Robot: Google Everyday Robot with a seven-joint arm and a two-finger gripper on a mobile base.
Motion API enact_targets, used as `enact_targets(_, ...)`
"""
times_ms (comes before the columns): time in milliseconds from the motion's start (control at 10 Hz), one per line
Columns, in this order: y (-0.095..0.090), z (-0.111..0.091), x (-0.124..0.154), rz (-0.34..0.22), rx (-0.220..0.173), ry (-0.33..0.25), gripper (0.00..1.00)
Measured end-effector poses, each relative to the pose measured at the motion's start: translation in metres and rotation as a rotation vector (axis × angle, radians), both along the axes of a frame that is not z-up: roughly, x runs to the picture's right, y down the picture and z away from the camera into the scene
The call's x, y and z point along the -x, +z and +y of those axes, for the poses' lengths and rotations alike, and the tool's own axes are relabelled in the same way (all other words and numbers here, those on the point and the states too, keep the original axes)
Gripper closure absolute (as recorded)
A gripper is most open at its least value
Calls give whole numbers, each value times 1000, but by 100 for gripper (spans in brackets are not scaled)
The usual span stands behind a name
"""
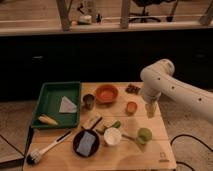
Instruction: Place apple in table surface
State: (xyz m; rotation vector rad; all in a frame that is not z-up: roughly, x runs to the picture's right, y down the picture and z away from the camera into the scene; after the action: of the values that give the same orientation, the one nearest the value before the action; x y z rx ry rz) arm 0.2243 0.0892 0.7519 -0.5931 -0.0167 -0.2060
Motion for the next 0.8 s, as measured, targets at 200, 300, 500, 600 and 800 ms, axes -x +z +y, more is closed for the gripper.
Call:
enact_targets(200,6,-1,-1,-7,2,-10,20)
enact_targets(300,10,-1,-1,-13,3,-17,20)
enact_targets(500,18,-1,-2,-22,7,-33,20)
enact_targets(600,22,-2,-3,-28,7,-40,20)
enact_targets(800,28,-3,-3,-38,4,-52,20)
